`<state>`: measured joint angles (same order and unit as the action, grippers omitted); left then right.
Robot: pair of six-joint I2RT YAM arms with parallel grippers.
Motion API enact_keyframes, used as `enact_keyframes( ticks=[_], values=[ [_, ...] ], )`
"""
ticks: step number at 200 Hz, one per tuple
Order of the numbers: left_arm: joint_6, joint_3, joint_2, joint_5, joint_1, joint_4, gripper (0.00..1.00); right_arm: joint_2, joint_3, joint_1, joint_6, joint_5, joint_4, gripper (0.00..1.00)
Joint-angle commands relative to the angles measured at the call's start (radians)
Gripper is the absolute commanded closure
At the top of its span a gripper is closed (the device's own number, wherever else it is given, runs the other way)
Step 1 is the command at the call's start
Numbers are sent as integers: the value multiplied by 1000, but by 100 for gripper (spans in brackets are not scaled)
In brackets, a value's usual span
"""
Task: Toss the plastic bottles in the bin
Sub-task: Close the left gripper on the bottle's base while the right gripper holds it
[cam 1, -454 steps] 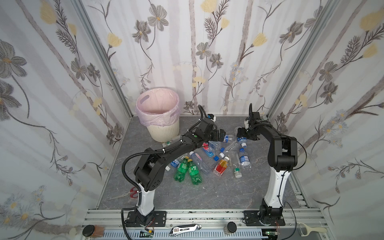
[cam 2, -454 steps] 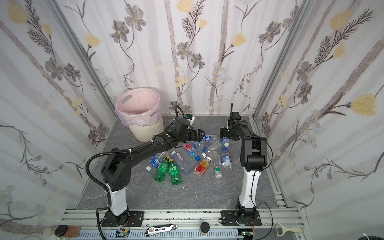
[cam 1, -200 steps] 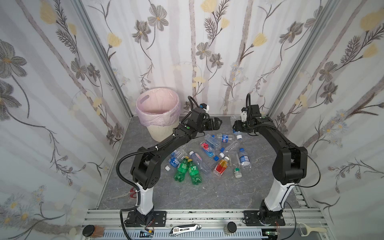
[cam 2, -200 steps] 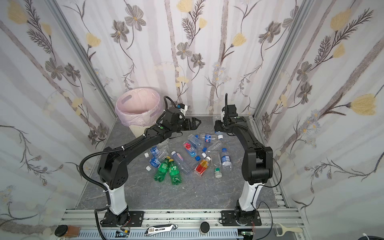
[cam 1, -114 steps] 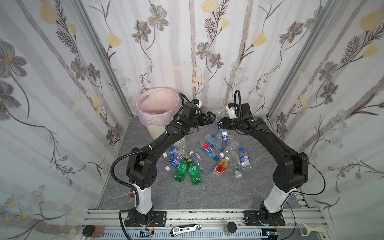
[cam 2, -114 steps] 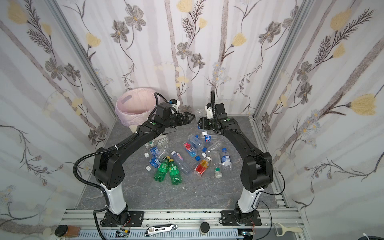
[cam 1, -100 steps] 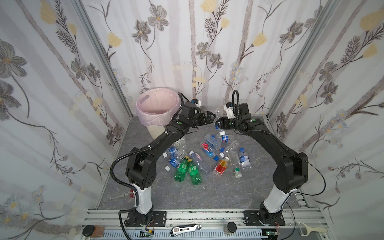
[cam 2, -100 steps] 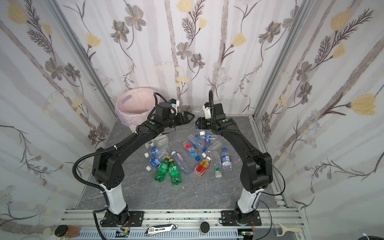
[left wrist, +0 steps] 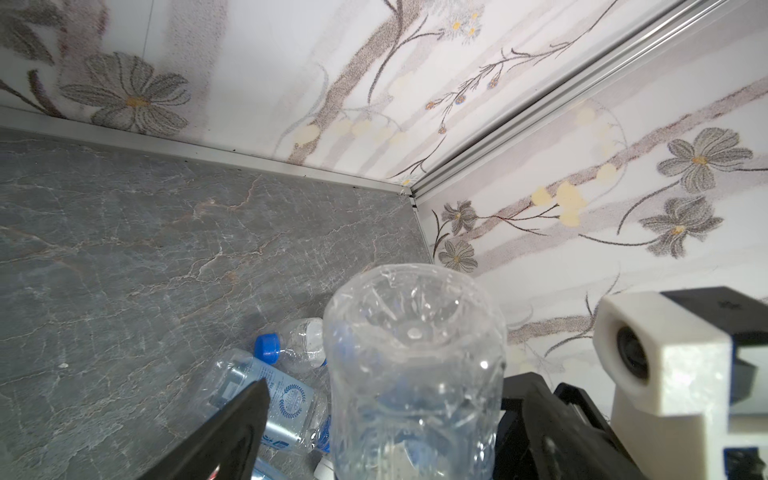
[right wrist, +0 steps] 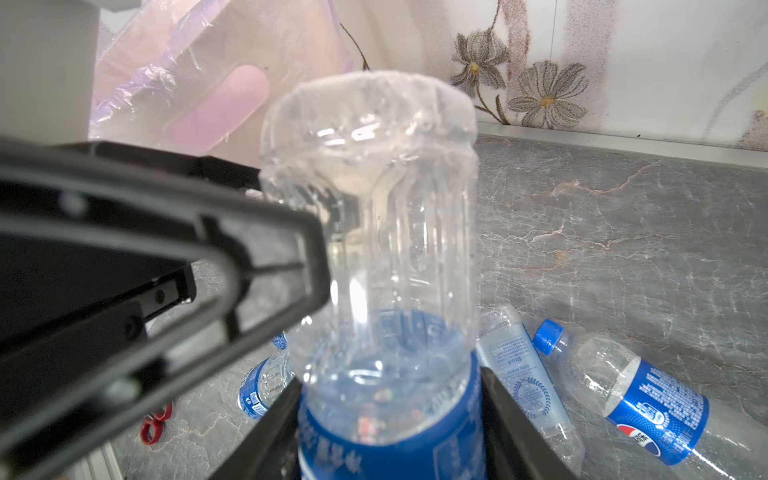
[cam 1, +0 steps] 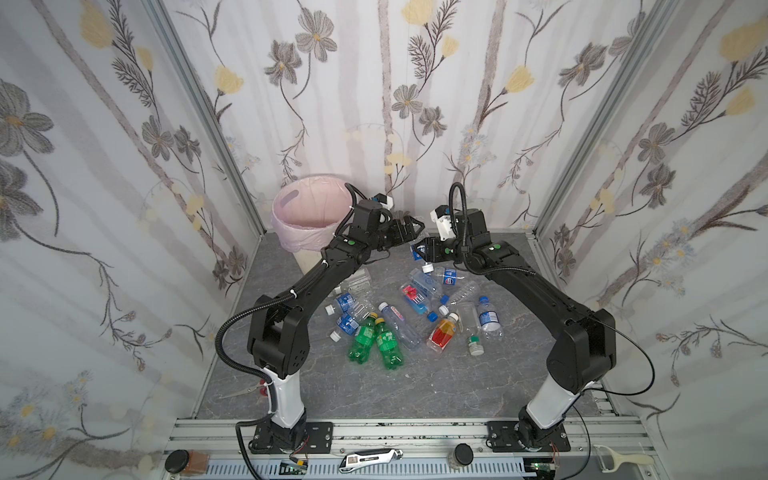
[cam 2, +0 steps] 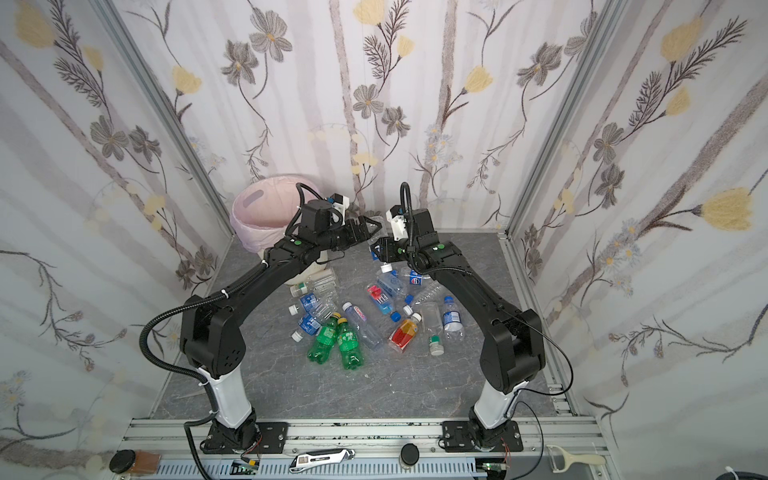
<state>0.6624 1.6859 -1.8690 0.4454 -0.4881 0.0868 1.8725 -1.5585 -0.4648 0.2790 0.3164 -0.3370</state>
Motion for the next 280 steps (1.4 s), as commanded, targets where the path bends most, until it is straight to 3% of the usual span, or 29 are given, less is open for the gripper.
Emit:
enact_keyframes(
  ticks=[1,41,88,174,211,243,280],
  values=[
    [18,16,7,4,3,-11,6,-22,11,-6,0,22,72,43],
    [26,28,-3,15,3,-13,15,-31,24,-13,2,38,84,43],
    [23,31,0,19,2,-15,33,-30,31,-29,10,53,104,43],
    [26,29,3,21,2,-16,28,-40,48,-41,15,62,137,43],
    [28,25,4,22,3,-16,34,-39,55,-42,21,77,145,43],
    [18,28,12,13,3,-16,45,-39,56,-44,20,64,139,42],
    [-10,20,36,-22,6,-16,49,-53,60,-45,21,55,141,30]
  ],
)
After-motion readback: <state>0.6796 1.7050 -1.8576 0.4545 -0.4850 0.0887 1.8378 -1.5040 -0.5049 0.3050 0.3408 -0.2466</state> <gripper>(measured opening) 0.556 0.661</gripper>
